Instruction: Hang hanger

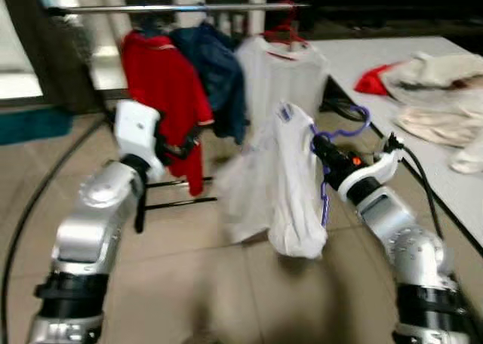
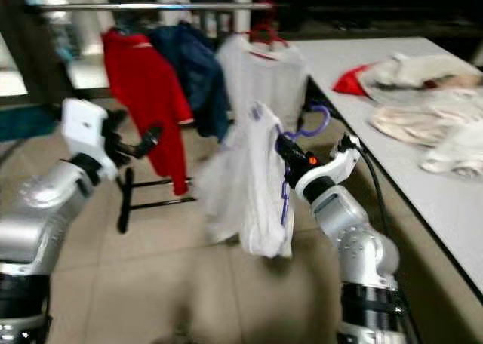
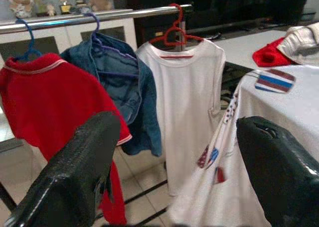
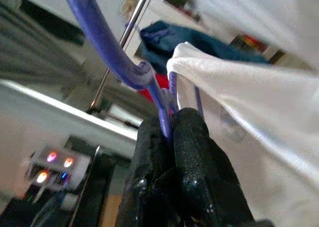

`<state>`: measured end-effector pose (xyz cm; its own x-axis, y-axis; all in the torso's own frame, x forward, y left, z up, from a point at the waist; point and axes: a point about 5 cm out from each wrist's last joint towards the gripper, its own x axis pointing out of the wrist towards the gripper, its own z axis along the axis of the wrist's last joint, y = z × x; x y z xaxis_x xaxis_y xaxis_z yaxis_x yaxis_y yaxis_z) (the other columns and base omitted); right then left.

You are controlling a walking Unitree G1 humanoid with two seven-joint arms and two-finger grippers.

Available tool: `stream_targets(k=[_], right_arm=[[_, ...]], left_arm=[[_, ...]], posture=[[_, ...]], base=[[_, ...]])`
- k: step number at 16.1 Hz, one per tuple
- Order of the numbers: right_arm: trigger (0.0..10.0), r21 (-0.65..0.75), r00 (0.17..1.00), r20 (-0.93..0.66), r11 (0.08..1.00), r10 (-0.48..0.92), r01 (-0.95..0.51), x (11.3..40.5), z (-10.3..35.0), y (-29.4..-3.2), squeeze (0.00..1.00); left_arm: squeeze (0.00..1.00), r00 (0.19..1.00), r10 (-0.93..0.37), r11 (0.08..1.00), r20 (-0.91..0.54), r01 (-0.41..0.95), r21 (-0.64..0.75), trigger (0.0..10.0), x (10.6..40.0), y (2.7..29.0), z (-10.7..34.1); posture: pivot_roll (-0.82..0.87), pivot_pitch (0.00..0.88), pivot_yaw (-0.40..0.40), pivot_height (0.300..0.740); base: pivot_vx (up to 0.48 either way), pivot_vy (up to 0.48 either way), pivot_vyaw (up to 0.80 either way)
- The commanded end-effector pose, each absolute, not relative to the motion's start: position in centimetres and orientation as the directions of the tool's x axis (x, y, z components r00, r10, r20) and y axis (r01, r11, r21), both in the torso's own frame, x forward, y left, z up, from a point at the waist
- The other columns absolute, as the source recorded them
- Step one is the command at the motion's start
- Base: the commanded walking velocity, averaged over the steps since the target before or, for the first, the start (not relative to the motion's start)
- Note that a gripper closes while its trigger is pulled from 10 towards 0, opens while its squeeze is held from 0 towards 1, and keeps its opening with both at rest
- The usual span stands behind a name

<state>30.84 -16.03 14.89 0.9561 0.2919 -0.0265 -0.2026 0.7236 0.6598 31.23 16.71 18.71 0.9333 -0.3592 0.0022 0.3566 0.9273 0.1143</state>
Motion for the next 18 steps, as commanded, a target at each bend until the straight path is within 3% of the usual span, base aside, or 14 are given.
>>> stream_targets(k=[1,5,7,8,12,13,14,15,16,18], right_arm=[[10.0,0.618,0.969,-0.018,0.765,0.245,-0.182,31.8,15.4,-15.8,0.0],[10.0,0.47,0.961,0.01,0.846,0.277,-0.249,32.7,15.8,-14.2,0.0],[10.0,0.474,0.937,0.084,0.814,0.338,-0.336,32.6,16.9,-13.0,0.0],[10.0,0.45,0.909,0.122,0.794,0.399,-0.409,32.5,17.6,-12.0,0.0],[10.0,0.321,0.869,0.138,0.809,0.475,-0.493,32.2,18.7,-10.1,0.0],[10.0,0.305,0.867,0.137,0.812,0.479,-0.497,32.1,18.9,-10.0,0.0],[10.0,0.294,0.865,0.137,0.814,0.482,-0.5,32.0,19.0,-9.8,0.0],[10.0,0.281,0.864,0.135,0.817,0.486,-0.504,31.9,19.1,-9.7,0.0],[10.0,0.277,0.862,0.136,0.817,0.488,-0.506,31.8,19.2,-9.6,0.0],[10.0,0.282,0.861,0.146,0.814,0.487,-0.508,31.6,19.5,-9.5,0.0]], left_arm=[[0.0,0.929,-0.371,0.921,-0.006,0.369,0.125,10.0,31.7,16.0,18.4],[0.0,0.892,-0.452,0.889,-0.021,0.452,0.072,10.0,32.9,13.8,18.0],[0.0,0.843,-0.537,0.842,-0.044,0.538,0.038,10.0,33.3,12.3,17.6],[1.0,0.784,-0.619,0.786,-0.046,0.618,-0.026,10.0,33.2,11.0,17.6],[1.0,0.707,-0.707,0.702,0.011,0.703,-0.114,10.0,33.6,8.6,18.1],[0.41,0.708,-0.706,0.701,0.011,0.7,-0.136,10.0,33.7,8.6,18.1],[0.0,0.721,-0.692,0.718,-0.014,0.687,-0.117,10.0,33.9,8.8,17.8],[0.0,0.735,-0.678,0.733,-0.022,0.673,-0.097,10.0,34.1,9.0,17.7],[0.0,0.734,-0.679,0.73,-0.002,0.675,-0.107,8.5,34.2,9.1,17.8],[0.0,0.754,-0.657,0.751,0.003,0.655,-0.085,0.7,34.7,9.3,17.7]], posture=[[-0.08,0.0,0.005,0.74],[-0.09,0.0,0.012,0.74],[-0.09,0.0,0.011,0.74],[-0.09,0.0,0.015,0.74],[-0.1,0.0,0.025,0.74],[-0.1,0.0,0.031,0.74],[-0.1,0.0,0.033,0.74],[-0.1,0.0,0.038,0.74],[-0.1,0.0,0.041,0.74],[-0.1,0.0,0.046,0.74]], base=[[0.0,0.0,0.0],[0.0,0.0,0.0],[0.0,0.0,0.0],[0.0,0.0,0.0],[0.0,0.0,0.0],[0.0,0.0,0.0],[0.0,0.0,0.0],[0.0,0.0,0.0],[0.0,0.0,0.0],[0.0,0.0,0.0]])
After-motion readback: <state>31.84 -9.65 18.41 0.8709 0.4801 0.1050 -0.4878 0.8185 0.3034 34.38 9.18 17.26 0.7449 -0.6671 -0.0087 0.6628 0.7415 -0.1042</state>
